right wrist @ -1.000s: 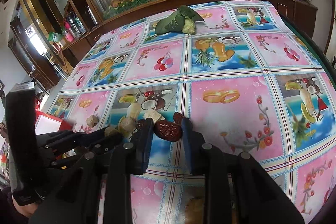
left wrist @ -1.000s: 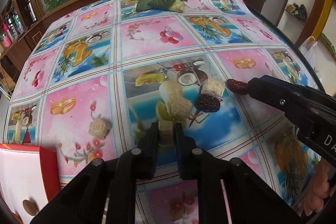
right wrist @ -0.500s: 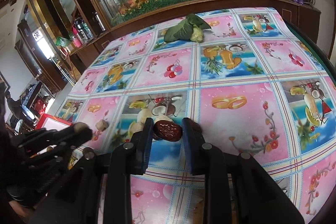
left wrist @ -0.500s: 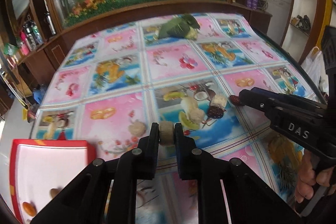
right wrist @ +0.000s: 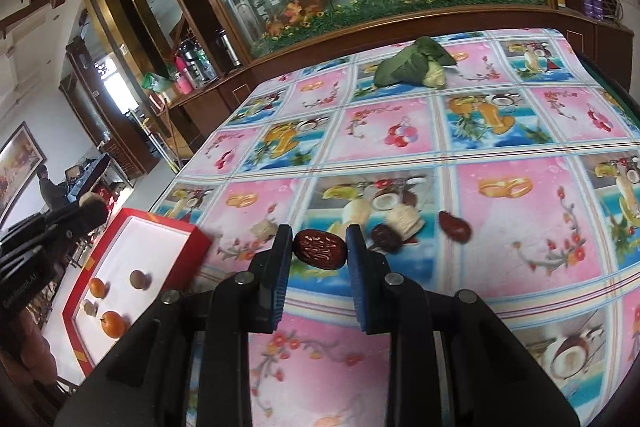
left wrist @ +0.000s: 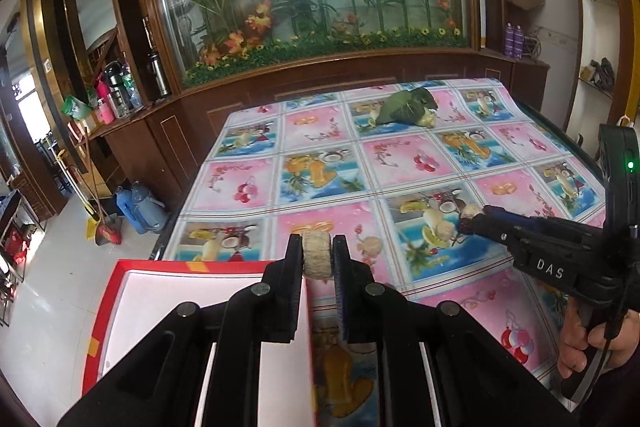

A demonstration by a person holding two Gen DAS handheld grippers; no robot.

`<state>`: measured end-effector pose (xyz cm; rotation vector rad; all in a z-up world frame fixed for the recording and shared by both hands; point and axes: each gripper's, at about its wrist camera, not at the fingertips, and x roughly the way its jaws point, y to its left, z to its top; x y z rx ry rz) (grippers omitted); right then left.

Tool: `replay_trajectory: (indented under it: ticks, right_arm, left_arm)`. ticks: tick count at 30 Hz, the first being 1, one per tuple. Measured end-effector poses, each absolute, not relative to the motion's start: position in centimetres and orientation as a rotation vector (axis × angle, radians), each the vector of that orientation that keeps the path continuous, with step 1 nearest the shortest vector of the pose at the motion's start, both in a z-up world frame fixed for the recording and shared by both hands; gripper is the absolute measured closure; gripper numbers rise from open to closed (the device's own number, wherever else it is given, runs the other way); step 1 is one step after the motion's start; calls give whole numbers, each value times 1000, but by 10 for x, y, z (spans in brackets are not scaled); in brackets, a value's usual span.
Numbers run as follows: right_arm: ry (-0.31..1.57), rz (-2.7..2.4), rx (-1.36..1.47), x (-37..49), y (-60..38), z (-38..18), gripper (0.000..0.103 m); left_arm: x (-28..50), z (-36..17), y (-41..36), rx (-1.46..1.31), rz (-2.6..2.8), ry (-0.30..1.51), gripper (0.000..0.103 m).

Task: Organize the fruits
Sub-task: 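Carry the bread cube into the tray and release with the left tool while the right tool drops the date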

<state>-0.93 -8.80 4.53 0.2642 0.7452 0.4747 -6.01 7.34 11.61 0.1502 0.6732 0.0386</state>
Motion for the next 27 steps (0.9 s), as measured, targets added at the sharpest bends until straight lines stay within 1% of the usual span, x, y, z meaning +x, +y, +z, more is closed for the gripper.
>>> replay_trajectory:
  ticks: [8,19,22,27]
  right_arm:
    - [750,577,266,-30,-33,54,74]
    - [806,762,112,-59,89,59,74]
    - [824,779,74,-64,114,54,74]
    - [858,744,28,-66,126,38,73]
  left_arm:
    - [-78,109,116,93,77,684,90]
    - [-110,74,239,-25,300,774,90]
    - [-119,67,255,-44,328,787,90]
    - [-129,51,261,-60,314,819,90]
